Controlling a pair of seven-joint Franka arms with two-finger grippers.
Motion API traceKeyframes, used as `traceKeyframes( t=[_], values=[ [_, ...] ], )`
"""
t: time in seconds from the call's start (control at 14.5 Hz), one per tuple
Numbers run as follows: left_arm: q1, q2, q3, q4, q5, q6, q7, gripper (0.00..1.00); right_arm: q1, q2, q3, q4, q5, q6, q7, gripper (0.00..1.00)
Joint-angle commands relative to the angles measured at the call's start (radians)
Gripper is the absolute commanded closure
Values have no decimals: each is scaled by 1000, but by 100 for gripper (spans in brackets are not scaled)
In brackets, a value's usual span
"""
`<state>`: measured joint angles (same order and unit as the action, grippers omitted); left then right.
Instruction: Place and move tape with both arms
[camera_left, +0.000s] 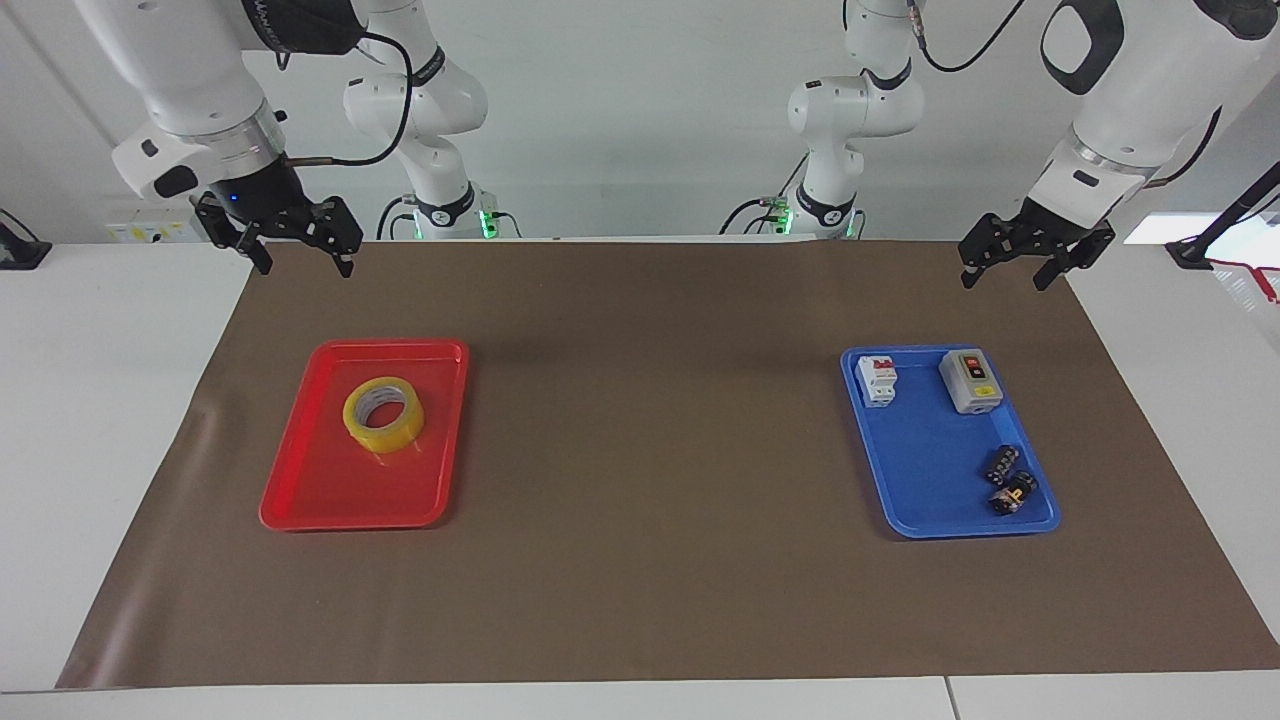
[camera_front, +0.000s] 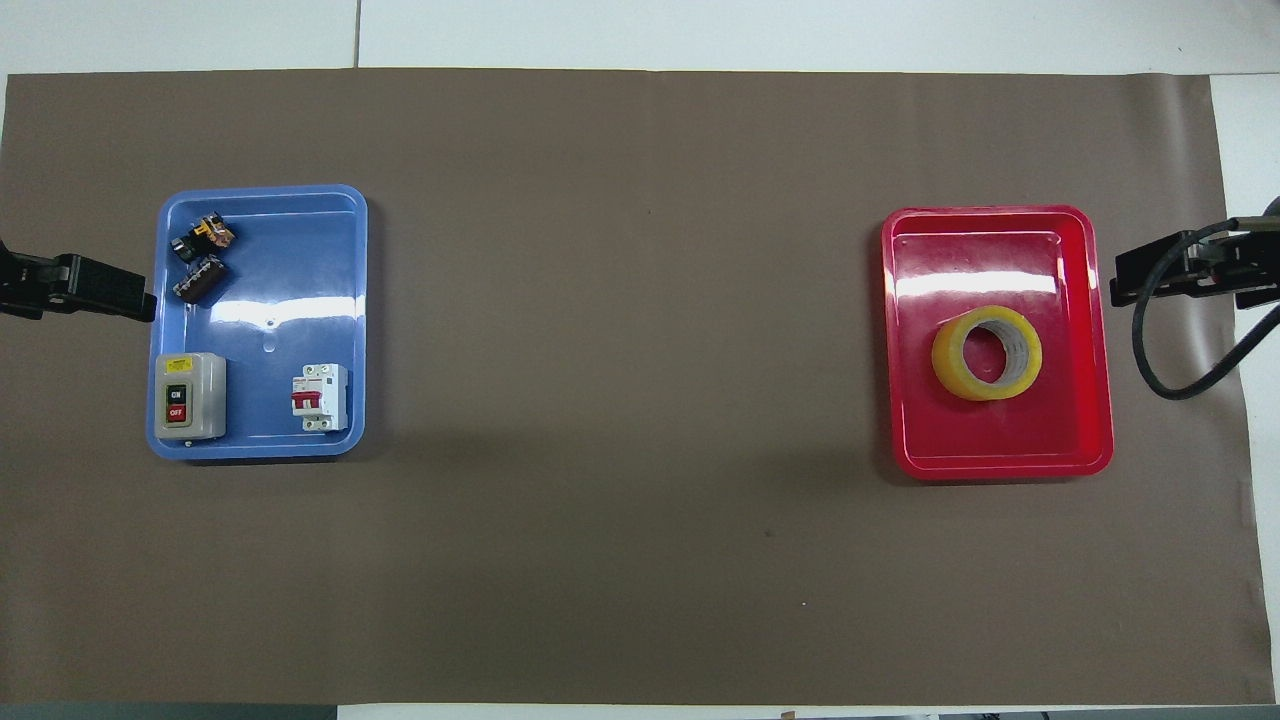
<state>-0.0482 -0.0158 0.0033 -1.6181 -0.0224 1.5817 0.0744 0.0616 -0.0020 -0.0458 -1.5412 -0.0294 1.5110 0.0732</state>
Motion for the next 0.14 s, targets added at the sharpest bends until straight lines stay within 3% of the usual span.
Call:
traceKeyframes(
  t=[0.0, 0.07],
  values=[
    [-10, -29, 1, -29, 13, -2, 8, 0, -5, 5, 3, 13, 2, -17, -26, 0],
    [-10, -29, 1, -31, 13, -2, 8, 0, -5, 5, 3, 13, 3, -26, -26, 0]
  ],
)
